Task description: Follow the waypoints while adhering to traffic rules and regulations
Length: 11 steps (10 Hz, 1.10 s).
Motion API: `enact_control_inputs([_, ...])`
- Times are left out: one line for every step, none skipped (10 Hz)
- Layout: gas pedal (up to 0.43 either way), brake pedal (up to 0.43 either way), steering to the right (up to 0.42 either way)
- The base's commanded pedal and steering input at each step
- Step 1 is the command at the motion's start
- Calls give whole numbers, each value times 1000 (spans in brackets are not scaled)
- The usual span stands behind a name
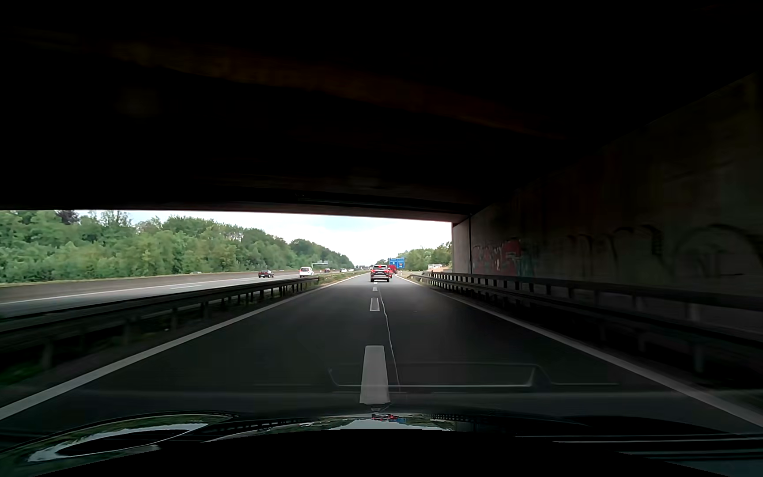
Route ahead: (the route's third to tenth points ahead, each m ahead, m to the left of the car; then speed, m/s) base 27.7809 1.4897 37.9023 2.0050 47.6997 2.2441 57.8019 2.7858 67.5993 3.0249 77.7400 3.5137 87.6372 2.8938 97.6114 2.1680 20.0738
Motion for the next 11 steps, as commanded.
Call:
enact_control_inputs([138, 0, -2])
enact_control_inputs([138, 0, -3])
enact_control_inputs([130, 0, -2])
enact_control_inputs([110, 0, -5])
enact_control_inputs([110, 0, -7])
enact_control_inputs([98, 0, -5])
enact_control_inputs([98, 0, -5])
enact_control_inputs([98, 0, -8])
enact_control_inputs([98, 0, -8])
enact_control_inputs([110, 0, -7])
enact_control_inputs([110, 0, -7])
